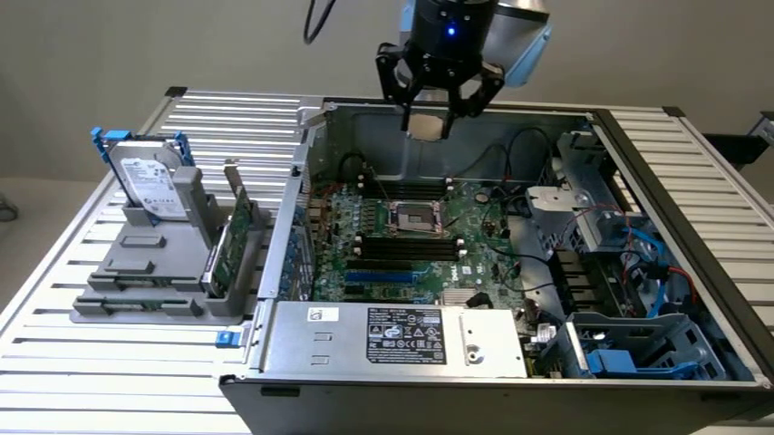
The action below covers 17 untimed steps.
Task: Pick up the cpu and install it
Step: 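Place the cpu into insertion slot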
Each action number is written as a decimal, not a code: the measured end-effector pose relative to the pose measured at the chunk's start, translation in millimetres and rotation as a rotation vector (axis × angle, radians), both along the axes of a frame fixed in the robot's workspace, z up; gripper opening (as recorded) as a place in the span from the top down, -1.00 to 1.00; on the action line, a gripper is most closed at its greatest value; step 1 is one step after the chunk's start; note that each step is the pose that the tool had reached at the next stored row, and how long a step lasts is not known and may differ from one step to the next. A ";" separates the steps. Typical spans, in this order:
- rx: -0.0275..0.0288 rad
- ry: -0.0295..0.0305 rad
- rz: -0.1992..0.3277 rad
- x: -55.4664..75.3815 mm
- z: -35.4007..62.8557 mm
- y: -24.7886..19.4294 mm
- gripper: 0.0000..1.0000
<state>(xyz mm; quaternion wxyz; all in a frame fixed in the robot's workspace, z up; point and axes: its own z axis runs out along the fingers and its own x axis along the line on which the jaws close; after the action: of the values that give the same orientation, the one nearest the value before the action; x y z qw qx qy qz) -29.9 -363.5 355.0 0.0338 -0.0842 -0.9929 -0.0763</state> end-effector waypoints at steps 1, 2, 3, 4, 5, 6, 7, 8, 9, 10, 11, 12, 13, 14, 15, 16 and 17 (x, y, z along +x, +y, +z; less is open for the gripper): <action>0.0003 0.0000 -0.016 0.0 -0.1 0.0 -0.09; 0.0015 0.0000 -0.031 0.0 -0.1 0.0 -0.09; 0.0036 0.0001 -0.042 0.0 -0.2 0.0 -0.09; 0.0055 0.0004 -0.052 0.0 -0.2 0.0 -0.09; 0.0056 0.0012 -0.065 -0.1 -0.3 0.0 -0.09; 0.0056 0.0019 -0.080 -0.1 -0.3 0.1 -0.09; 0.0056 0.0025 -0.096 -0.1 -0.4 0.0 -0.09; 0.0056 0.0029 -0.113 -0.1 -0.6 0.0 -0.09; 0.0056 0.0031 -0.131 -0.1 -0.8 0.0 -0.09; 0.0057 0.0033 -0.149 -0.1 -1.0 0.0 -0.09; 0.0056 0.0035 -0.168 -0.1 -1.2 0.0 -0.09; 0.0056 0.0037 -0.186 -0.1 -1.5 0.0 -0.09; 0.0056 0.0038 -0.204 -0.1 -1.7 0.0 -0.09; 0.0056 0.0040 -0.222 -0.1 -1.9 0.0 -0.09; 0.0056 0.0040 -0.240 -0.1 -2.1 0.0 -0.09; 0.0056 0.0040 -0.258 -0.1 -2.3 0.0 -0.09; 0.0057 0.0040 -0.276 -0.1 -2.5 0.0 -0.09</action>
<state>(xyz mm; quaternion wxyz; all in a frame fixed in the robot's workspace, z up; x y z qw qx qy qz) -30.0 -363.5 352.5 0.0252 -0.2201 -0.9716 -0.0829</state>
